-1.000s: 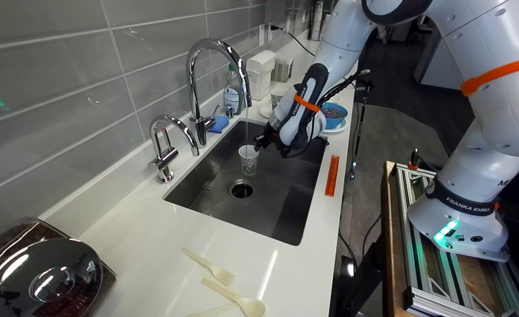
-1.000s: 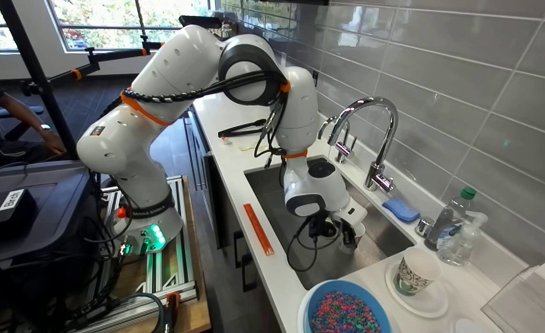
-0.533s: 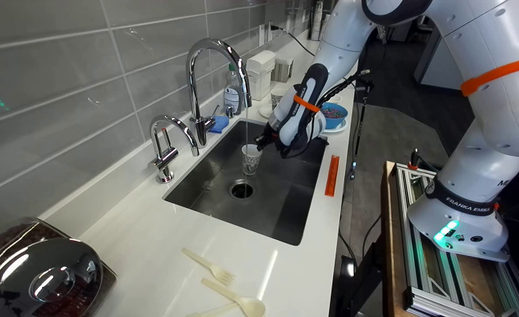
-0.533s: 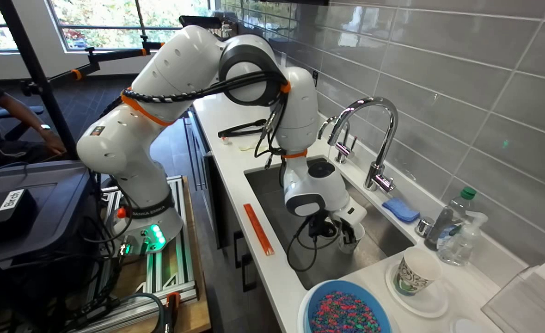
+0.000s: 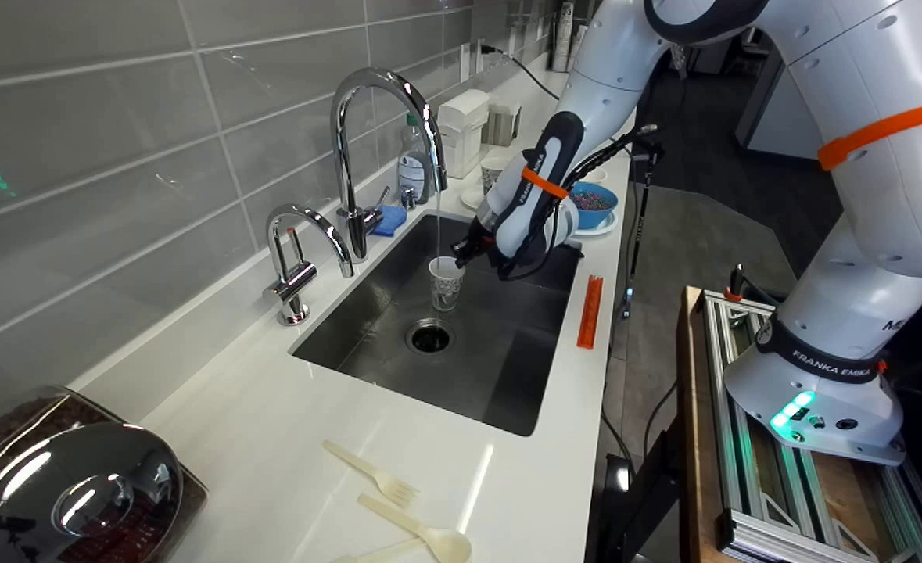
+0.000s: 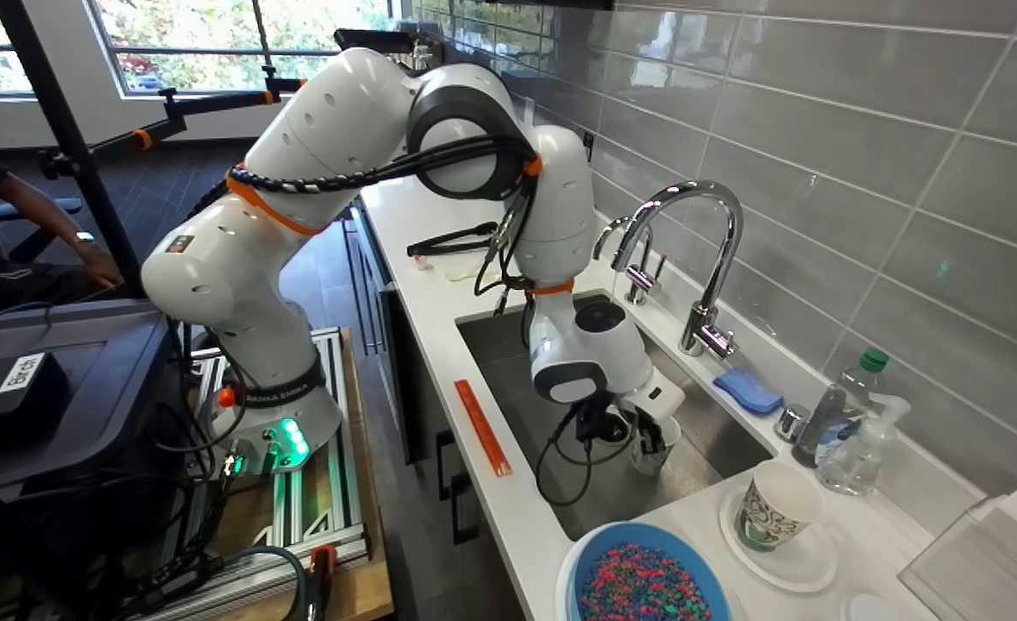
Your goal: Empty the cup that's in the sink
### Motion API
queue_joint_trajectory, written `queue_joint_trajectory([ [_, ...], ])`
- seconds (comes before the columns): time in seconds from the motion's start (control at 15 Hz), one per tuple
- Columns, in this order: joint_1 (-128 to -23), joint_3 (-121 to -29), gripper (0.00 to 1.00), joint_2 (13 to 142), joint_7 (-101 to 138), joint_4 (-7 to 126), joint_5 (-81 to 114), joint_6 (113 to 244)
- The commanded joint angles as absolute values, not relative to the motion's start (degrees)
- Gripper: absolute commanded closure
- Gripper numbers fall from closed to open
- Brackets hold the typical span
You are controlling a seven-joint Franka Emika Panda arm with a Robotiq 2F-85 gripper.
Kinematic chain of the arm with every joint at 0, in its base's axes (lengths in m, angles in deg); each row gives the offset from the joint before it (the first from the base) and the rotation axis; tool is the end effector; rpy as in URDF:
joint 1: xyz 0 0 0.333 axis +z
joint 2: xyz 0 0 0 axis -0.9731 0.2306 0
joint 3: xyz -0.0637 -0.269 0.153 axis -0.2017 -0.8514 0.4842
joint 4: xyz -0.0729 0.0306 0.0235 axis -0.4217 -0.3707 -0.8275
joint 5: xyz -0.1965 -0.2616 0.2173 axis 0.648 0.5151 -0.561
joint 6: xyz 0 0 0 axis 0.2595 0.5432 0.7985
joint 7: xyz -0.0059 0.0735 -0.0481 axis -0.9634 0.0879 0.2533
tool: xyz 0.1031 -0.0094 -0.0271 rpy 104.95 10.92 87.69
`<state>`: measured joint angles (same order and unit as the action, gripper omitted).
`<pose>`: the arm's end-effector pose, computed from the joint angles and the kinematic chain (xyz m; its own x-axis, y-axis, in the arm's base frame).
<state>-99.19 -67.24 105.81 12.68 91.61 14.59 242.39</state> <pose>0.5351 -0.1788 0.0886 0.7442 -0.4685 0.4760 -0.4663 -0.8747 -0.1318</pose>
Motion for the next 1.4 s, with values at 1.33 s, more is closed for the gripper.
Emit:
queue_joint_trajectory([
  [1.33, -63.4, -99.4, 0.99, 99.8, 24.7, 101.2, -2.5, 244.1],
])
